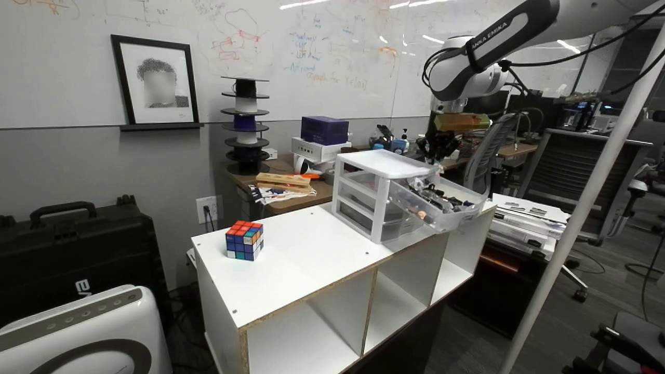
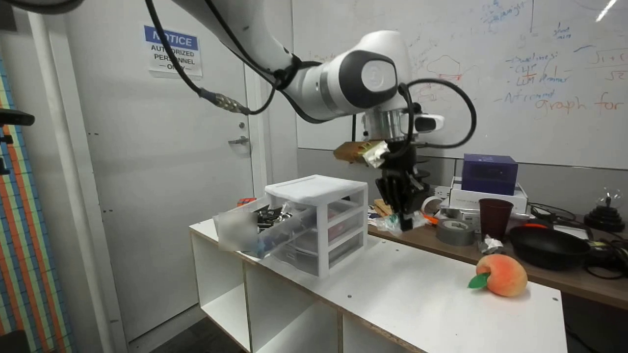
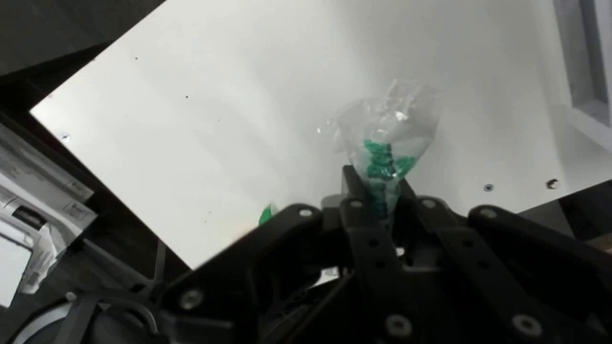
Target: Put the silver object, battery, and plastic bag on the table into the open drawer and then close the drawer
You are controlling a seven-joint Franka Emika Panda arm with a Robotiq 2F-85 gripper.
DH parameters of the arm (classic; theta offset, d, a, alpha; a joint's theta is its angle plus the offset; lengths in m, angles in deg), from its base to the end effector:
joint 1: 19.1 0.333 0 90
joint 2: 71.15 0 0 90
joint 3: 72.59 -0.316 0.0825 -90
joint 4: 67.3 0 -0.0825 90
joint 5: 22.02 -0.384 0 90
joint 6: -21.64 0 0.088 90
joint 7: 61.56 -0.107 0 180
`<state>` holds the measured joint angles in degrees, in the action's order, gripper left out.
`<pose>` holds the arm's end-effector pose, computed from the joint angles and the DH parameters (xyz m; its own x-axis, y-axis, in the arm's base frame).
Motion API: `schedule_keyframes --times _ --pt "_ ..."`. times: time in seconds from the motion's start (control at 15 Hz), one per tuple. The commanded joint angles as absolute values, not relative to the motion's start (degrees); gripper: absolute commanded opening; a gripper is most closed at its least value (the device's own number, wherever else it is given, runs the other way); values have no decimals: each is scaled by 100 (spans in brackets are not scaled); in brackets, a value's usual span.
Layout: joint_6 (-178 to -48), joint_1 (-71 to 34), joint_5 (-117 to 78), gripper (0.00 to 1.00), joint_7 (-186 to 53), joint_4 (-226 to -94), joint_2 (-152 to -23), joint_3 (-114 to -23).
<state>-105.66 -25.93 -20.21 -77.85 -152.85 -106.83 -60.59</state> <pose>0.6906 -0.2085 0.3236 0.8474 -0.5094 0.1497 -0.5263 -0.8431 0.1106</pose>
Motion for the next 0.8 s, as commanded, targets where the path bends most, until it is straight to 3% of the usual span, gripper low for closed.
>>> schedule_keyframes --times 0.0,0.73 --pt "-10814 -2094 -1287 4 -7955 -16414 -9440 -5918" --pt "-10294 -1569 -1087 4 -6517 -18695 -6656 -7227"
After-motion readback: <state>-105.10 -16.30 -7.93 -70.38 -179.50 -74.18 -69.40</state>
